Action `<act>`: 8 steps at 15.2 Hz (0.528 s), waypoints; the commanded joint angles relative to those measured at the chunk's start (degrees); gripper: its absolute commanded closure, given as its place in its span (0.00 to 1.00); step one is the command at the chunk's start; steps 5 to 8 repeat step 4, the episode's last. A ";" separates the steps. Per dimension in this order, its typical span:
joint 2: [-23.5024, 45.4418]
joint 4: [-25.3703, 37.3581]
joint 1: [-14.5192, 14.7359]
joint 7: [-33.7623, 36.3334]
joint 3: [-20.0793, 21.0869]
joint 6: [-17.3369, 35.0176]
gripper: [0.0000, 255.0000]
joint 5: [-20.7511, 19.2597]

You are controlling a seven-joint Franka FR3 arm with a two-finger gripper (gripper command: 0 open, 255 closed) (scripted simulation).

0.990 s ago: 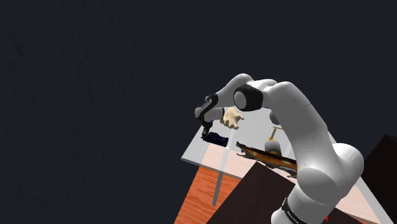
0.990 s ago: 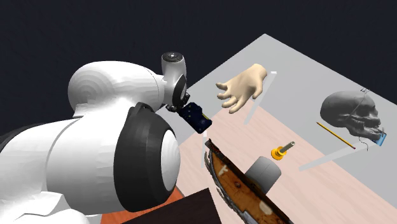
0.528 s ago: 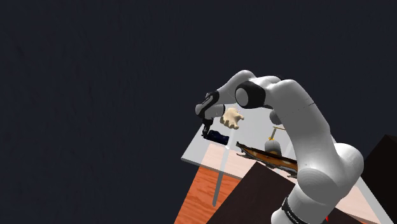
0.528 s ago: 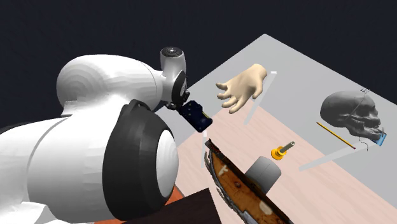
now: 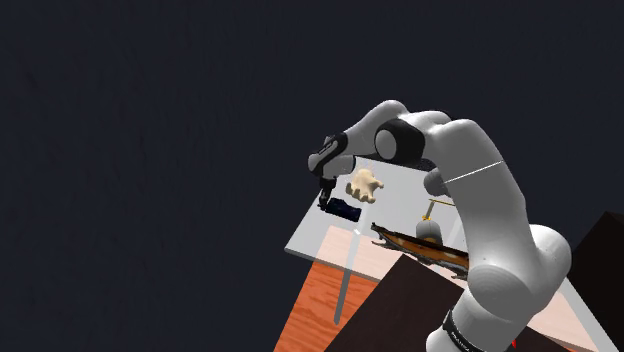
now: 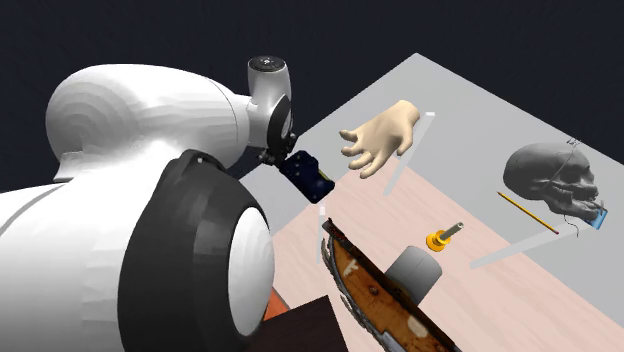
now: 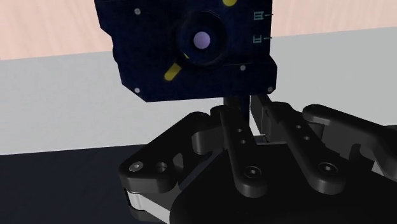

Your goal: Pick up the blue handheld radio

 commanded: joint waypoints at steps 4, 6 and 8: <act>-1.88 -0.49 0.27 0.26 -0.36 -1.38 1.00 -0.35; -1.88 -0.49 0.27 0.26 -0.36 -1.38 1.00 -0.35; -1.88 -0.49 0.27 0.26 -0.36 -1.38 1.00 -0.35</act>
